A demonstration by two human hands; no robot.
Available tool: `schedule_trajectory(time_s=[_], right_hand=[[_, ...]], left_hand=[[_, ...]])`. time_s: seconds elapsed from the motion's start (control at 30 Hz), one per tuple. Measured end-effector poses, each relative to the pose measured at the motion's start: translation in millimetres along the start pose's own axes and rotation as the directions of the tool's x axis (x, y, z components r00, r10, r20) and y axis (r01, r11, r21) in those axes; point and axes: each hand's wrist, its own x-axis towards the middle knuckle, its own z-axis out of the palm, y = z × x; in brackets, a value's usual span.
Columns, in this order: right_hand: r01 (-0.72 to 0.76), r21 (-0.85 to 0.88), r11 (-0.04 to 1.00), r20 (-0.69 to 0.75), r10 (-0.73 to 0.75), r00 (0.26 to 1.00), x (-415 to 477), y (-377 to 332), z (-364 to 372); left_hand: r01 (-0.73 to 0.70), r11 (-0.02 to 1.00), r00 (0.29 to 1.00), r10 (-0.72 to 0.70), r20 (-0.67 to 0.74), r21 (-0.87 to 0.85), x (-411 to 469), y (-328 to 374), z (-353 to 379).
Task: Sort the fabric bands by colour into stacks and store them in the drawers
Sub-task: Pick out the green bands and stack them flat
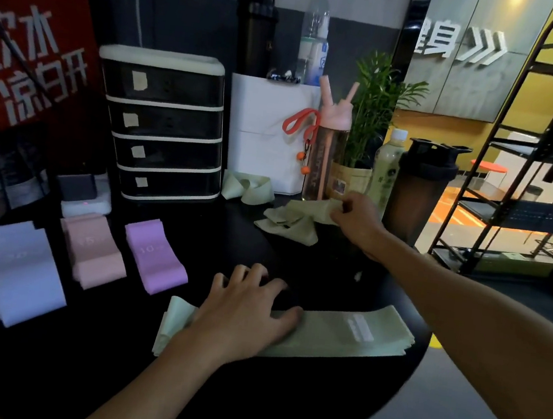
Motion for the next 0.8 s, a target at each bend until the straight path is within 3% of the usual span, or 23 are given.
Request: schedule_trajectory(time_s=[0.23,0.33,0.43,0.53,0.6,0.67,0.8], right_hand=[[0.251,0.125,0.960,-0.138,-0.234,0.962,-24.9,-54.2,-46.4],[0.336,0.168,0.927,-0.167,-0.309,0.936,-38.8,-76.5,-62.9],[0.418,0.169,0.893,-0.190,-0.387,0.902,-53.3,-94.2,-71.9],[0.459,0.167,0.873,-0.210,-0.423,0.881,-63.2,-106.9,-77.8],[0.486,0.165,0.858,-0.218,-0.449,0.867,-70.8,-117.5,-80.8],[0.507,0.184,0.842,-0.221,-0.467,0.856,-79.3,-129.8,-83.8],[0.525,0.230,0.820,-0.220,-0.481,0.848,-93.9,-149.3,-89.7]], left_hand=[[-0.030,0.999,0.997,0.027,-0.068,-0.039,-2.3,-0.3,-0.2],[-0.052,0.996,0.981,0.038,-0.188,-0.070,-6.8,1.7,-3.8],[-0.074,0.995,0.932,0.048,-0.359,-0.060,-12.8,7.6,-16.3],[-0.183,0.967,0.822,0.050,-0.567,-0.180,-17.1,11.2,-39.4],[-0.234,0.925,0.773,-0.009,-0.635,-0.299,-16.2,12.5,-54.3],[-0.281,0.853,0.770,-0.073,-0.634,-0.439,-15.2,16.3,-68.0],[-0.305,0.646,0.854,-0.140,-0.502,-0.700,-16.8,28.1,-85.6]])
